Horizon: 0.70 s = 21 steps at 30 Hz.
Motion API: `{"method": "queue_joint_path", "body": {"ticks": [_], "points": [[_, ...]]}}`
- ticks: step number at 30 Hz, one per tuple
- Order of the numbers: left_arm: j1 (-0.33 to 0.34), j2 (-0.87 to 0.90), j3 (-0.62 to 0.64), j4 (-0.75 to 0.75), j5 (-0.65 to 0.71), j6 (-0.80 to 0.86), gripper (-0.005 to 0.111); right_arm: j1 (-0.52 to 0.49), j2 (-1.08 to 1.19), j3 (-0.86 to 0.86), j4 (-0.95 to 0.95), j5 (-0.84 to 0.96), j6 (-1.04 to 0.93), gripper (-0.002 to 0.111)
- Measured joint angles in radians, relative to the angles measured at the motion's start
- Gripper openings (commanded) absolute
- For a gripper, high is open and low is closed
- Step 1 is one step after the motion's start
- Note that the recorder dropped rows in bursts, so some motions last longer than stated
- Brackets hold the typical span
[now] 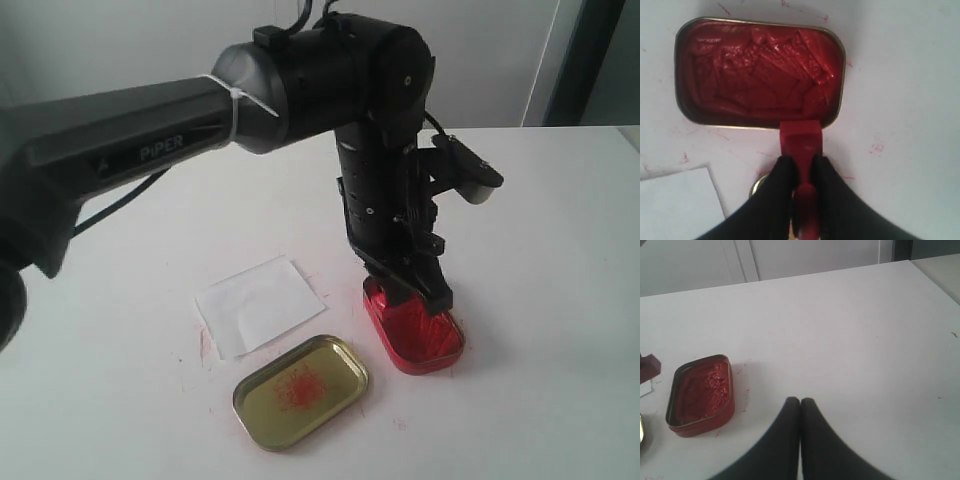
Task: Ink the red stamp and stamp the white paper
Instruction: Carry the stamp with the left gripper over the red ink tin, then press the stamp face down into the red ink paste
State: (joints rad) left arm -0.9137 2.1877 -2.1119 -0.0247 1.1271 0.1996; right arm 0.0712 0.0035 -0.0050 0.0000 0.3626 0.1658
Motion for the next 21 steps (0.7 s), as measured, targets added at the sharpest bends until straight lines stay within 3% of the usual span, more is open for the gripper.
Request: {"method": "queue_joint_path", "body": {"ticks": [12, 21], "points": [[0.022, 0.142, -0.184, -0.084, 0.002, 0.065, 0.0, 0.0, 0.0, 0.0, 0.0, 0.0, 0.0, 0.0], [0.06, 0.172, -0.202, -0.076, 0.002, 0.067, 0.0, 0.0, 0.0, 0.0, 0.0, 0.0, 0.0, 0.0]]}}
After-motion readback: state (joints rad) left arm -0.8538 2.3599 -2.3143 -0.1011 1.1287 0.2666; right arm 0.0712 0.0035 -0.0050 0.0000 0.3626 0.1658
